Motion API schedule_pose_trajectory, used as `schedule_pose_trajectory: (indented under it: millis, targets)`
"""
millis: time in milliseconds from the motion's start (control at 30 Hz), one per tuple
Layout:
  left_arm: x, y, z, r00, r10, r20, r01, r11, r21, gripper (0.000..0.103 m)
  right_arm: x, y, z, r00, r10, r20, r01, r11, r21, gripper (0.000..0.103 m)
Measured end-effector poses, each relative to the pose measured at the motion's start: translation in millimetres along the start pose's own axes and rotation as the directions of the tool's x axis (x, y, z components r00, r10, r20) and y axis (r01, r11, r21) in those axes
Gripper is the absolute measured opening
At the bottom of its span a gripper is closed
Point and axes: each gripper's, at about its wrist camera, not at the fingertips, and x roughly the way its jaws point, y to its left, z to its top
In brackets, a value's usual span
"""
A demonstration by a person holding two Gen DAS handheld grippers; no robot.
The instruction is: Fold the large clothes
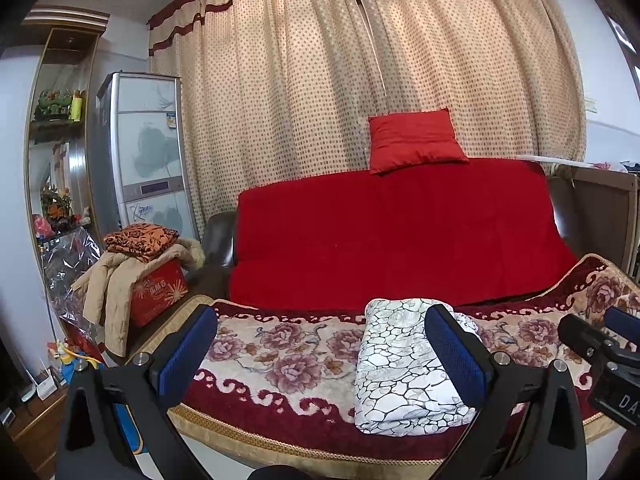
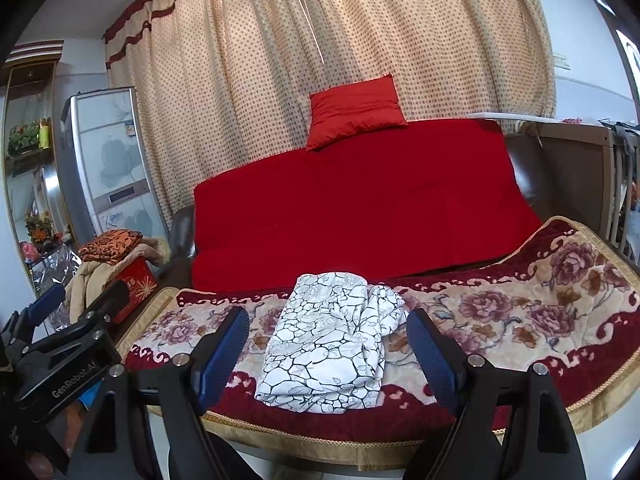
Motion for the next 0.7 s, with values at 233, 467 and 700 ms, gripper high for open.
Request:
schedule_pose_trajectory:
  millis: [233, 467, 700]
  targets:
    - [-2.1, 5.6, 1.2, 1.0, 0.009, 0.001, -0.009, 1.0, -0.015, 0.103, -1.9, 2.5, -1.2, 1.0, 0.005, -0.001, -0.005, 1.0, -0.004, 0.084]
    - [-5.6, 8.0, 2.2, 1.0, 0.012, 0.005, -0.012, 1.0, -0.016, 0.103, -4.9, 5.3, -0.1, 1.0, 0.008, 0.005, -0.008, 1.0, -0.015, 0.084]
    - [-10.3, 8.3, 3.3, 1.0, 0.008, 0.009, -0.008, 1.0, -0.012, 0.103, -8.1, 6.3, 1.3, 1.0, 0.009, 0.014, -0.009, 1.0, -0.02, 0.084]
